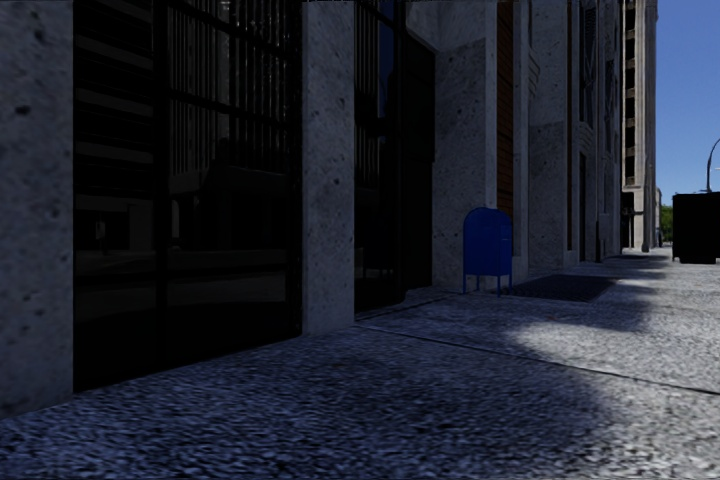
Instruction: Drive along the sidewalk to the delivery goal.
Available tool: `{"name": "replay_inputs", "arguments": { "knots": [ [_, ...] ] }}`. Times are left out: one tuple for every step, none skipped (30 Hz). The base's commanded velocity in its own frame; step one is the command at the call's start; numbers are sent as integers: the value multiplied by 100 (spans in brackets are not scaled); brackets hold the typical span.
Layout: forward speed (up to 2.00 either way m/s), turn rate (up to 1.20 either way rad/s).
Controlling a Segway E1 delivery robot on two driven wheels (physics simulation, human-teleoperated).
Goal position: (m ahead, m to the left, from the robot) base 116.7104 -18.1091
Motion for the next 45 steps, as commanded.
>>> {"name": "replay_inputs", "arguments": {
  "knots": [
    [150,-68],
    [150,-68],
    [150,-68],
    [150,-68],
    [150,-68],
    [150,-68],
    [150,-68],
    [150,-68],
    [150,-68],
    [150,-68],
    [150,-68],
    [150,-68],
    [150,-68],
    [150,-67],
    [150,-67],
    [150,-66],
    [150,-65],
    [150,-63],
    [150,-63],
    [150,-61],
    [200,-60],
    [200,-60],
    [200,-59],
    [200,-59],
    [200,-58],
    [200,-58],
    [200,-58],
    [200,-57],
    [200,-57],
    [200,-57],
    [200,-55],
    [200,-54],
    [200,-53],
    [200,-45],
    [200,-38],
    [200,-30],
    [200,-30],
    [200,-20],
    [200,-9],
    [200,0],
    [200,0],
    [200,0],
    [200,0],
    [200,0],
    [200,0]
  ]
}}
